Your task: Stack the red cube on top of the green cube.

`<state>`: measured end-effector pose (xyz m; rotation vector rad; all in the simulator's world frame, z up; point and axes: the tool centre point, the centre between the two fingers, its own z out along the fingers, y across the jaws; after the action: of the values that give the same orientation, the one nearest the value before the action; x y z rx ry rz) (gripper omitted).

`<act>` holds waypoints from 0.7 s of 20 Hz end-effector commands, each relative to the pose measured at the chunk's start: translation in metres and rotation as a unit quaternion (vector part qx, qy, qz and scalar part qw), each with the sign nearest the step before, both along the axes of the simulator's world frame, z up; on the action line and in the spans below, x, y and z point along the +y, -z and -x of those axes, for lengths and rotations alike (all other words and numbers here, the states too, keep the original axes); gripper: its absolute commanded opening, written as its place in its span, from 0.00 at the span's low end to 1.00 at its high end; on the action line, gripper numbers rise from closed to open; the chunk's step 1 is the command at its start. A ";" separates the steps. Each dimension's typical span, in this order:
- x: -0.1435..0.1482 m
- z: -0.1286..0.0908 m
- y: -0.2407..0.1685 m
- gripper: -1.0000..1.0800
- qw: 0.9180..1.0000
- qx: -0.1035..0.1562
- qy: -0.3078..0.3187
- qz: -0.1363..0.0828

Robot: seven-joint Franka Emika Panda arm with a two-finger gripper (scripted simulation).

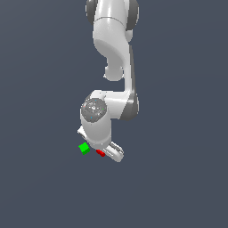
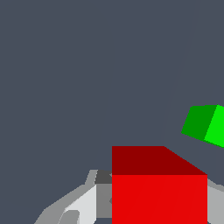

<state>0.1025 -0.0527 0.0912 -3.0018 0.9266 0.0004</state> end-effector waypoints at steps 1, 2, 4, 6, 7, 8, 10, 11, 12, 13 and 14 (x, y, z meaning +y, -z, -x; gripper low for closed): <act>-0.024 0.009 0.007 0.00 1.000 0.000 0.000 0.000; -0.033 0.013 0.010 0.00 1.000 0.000 0.000 0.000; -0.051 0.019 0.016 0.00 1.000 0.000 0.000 0.000; -0.067 0.025 0.021 0.00 1.000 0.000 0.000 0.000; -0.074 0.027 0.023 0.00 1.000 0.000 0.000 0.000; -0.080 0.030 0.025 0.00 1.000 0.000 0.000 0.000; -0.090 0.033 0.028 0.00 1.000 0.000 0.000 0.000; -0.094 0.034 0.029 0.00 1.000 0.000 0.000 0.000; -0.097 0.035 0.030 0.00 1.000 0.000 0.000 0.000; -0.099 0.035 0.031 0.00 1.000 0.000 0.000 0.000; -0.101 0.035 0.031 0.00 1.000 0.000 0.000 0.000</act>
<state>0.0674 -0.1508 0.0604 -3.0017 0.9311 0.0020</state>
